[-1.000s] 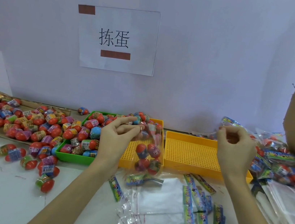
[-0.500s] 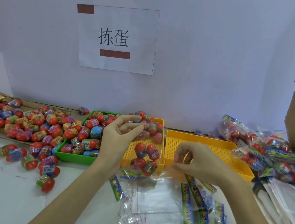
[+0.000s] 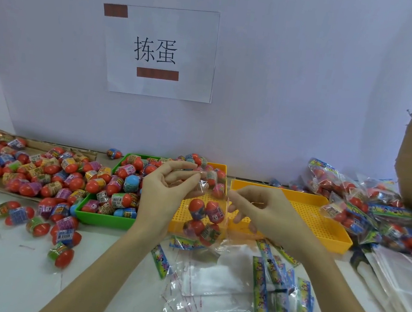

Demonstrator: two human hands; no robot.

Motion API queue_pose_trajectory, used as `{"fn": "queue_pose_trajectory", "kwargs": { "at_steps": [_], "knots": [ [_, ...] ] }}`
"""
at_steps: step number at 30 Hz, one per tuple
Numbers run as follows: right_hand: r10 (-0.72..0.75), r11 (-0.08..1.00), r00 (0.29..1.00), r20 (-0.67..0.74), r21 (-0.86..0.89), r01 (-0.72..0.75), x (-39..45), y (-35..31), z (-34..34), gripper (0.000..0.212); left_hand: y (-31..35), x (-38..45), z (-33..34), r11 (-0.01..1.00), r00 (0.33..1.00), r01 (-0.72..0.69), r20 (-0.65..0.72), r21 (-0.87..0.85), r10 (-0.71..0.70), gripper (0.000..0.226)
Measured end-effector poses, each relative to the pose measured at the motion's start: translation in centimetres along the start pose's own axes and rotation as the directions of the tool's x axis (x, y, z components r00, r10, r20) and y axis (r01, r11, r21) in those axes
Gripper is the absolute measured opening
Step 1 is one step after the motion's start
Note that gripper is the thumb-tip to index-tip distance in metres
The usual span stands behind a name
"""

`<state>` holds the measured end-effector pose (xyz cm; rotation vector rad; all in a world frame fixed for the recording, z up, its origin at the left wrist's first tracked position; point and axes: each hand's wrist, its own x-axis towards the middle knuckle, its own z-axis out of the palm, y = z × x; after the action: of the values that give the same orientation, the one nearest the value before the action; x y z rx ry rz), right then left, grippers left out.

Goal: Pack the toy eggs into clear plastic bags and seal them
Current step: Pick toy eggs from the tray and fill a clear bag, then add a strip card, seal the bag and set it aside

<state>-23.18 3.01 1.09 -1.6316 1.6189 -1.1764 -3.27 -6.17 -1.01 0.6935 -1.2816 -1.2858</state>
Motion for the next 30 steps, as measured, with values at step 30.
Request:
{"fn": "queue_pose_trajectory", "kwargs": {
  "at_steps": [30],
  "knots": [
    [0.084,0.948,0.992,-0.092,0.313,-0.052,-0.3,1.4,-2.4,0.011,-0.4,0.6,-0.8,0.971,0.946,0.225,0.222,0.075,-0.236,0.019]
  ]
}}
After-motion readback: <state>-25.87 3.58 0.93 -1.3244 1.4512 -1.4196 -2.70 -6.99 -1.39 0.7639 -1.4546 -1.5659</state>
